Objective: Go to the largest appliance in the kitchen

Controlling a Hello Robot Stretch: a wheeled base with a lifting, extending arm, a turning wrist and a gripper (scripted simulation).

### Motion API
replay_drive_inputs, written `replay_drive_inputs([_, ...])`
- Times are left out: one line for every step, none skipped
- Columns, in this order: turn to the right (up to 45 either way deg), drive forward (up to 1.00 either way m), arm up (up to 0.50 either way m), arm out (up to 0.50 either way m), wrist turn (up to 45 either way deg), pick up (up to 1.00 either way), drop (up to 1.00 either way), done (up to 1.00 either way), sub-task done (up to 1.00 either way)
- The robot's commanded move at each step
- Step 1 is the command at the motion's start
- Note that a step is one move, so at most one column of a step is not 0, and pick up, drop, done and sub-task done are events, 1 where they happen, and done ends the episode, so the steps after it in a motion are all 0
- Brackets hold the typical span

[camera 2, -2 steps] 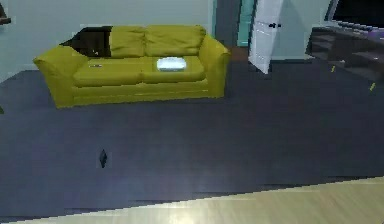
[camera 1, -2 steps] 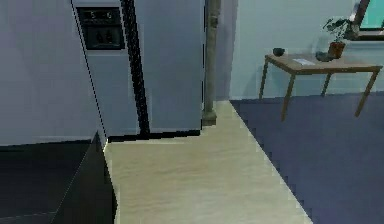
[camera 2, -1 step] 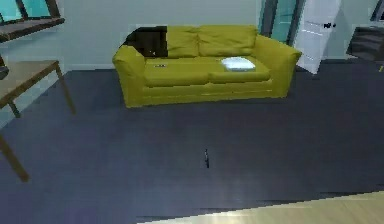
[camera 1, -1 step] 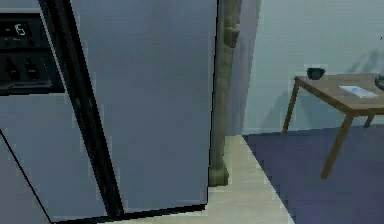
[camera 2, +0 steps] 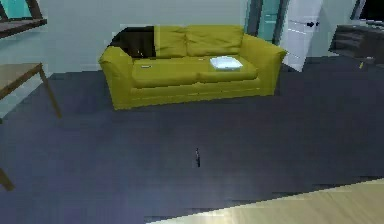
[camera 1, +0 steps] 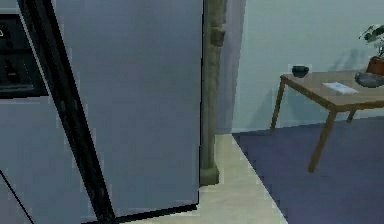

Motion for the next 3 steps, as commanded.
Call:
replay_drive_inputs([0.0,0.2,0.0,0.0,0.0,0.0,0.0,0.0,0.0])
replay_drive_inputs([-24.0,0.0,0.0,0.0,0.0,0.0,0.0,0.0,0.0])
replay_drive_inputs([0.0,0.0,0.0,0.0,0.0,0.0,0.0,1.0,0.0])
